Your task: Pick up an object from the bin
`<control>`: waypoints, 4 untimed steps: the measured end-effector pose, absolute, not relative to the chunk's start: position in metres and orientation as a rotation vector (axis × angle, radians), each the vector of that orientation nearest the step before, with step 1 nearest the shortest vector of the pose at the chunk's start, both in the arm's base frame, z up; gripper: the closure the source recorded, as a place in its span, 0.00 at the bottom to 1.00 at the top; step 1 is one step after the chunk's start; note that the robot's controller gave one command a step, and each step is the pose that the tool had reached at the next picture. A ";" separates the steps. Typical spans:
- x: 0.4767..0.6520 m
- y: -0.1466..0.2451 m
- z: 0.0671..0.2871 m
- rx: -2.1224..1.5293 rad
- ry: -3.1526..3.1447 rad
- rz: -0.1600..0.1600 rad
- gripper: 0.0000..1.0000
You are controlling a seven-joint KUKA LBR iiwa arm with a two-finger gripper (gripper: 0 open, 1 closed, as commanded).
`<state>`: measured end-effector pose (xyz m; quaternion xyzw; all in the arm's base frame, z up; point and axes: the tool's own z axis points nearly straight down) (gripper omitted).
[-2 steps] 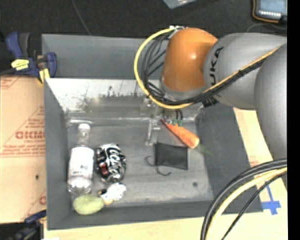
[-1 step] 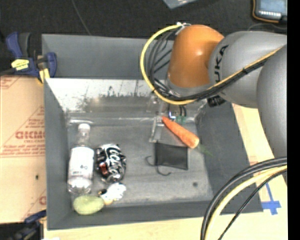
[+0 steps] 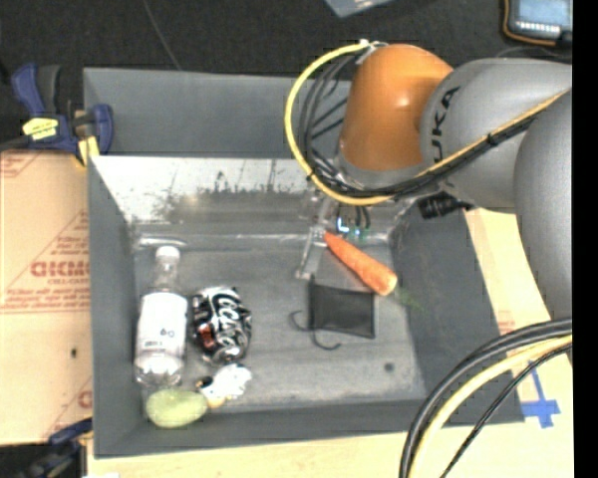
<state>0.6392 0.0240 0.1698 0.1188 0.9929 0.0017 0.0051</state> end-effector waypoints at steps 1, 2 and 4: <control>0.632 0.036 0.185 0.258 3.119 0.002 0.00; 0.633 0.016 0.182 0.292 3.115 0.007 0.00; 0.617 0.018 0.149 0.312 3.111 0.002 0.00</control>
Offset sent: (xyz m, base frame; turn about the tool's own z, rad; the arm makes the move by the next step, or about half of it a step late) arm -0.0071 -0.0297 0.0042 0.0447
